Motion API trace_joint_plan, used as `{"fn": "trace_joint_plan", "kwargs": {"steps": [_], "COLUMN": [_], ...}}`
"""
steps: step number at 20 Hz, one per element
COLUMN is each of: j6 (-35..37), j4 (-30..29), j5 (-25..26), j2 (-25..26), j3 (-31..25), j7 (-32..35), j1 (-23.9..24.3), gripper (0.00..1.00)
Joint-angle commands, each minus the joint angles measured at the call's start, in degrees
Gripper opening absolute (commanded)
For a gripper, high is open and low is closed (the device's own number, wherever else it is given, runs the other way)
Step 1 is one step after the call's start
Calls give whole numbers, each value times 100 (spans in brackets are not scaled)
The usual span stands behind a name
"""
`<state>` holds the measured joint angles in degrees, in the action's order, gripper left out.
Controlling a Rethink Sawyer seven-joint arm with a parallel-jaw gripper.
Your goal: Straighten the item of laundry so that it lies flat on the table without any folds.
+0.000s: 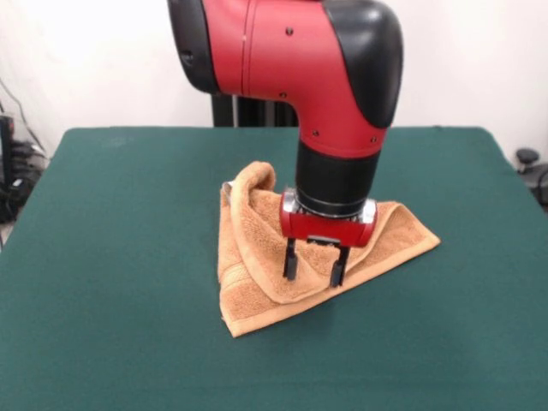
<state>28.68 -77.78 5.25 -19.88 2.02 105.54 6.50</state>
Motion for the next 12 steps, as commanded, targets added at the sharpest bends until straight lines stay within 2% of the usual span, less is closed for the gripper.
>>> {"fn": "trace_joint_plan", "kwargs": {"steps": [1, 8, 9, 12], "j6": [-470, -538, -496, -466], "j4": [38, 63, 67, 71], "j5": [332, 407, 437, 443], "j2": [582, 631, 631, 640], "j3": [-519, -522, -538, -570], "j7": [160, 142, 80, 31], "j1": [-39, -53, -47, -20], "gripper": [100, 100, 0, 0]}}
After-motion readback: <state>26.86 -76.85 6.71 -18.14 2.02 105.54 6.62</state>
